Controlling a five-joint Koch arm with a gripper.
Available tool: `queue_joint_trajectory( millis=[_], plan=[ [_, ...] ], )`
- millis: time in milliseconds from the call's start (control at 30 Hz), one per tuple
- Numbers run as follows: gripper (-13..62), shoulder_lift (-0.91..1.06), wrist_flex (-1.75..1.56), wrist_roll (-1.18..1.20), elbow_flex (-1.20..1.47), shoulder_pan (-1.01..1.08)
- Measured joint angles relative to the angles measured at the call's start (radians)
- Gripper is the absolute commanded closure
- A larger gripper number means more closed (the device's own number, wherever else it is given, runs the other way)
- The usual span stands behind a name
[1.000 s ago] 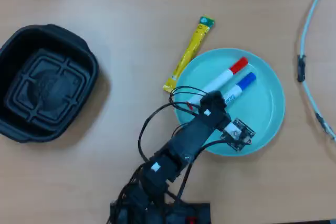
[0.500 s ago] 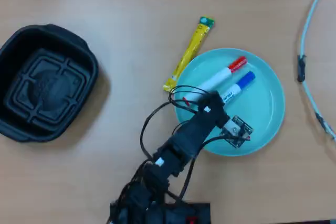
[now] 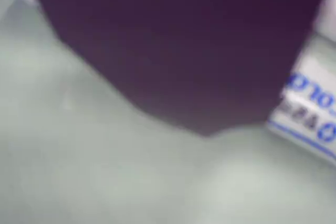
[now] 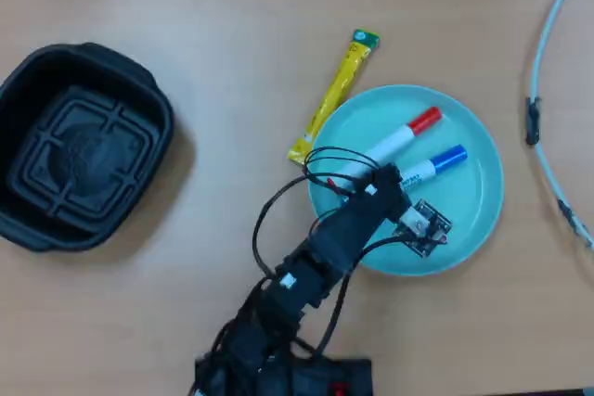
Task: Pick up the blue pen and put it in the black bowl
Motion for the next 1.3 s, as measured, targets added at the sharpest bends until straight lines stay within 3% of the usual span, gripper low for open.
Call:
queue_joint_trajectory(
  millis=[100, 667, 1067, 1300],
  plan=[
    [55.2, 0.000, 0.000, 0.000, 0.000, 0.000],
    [55.4, 0.009, 0.046, 0.181, -0.008, 0.055],
    [55.4, 0.262, 0.137, 0.284, 0.011, -0.057],
    [55.4, 0.311, 0.137, 0.426, 0.011, -0.120]
  ],
)
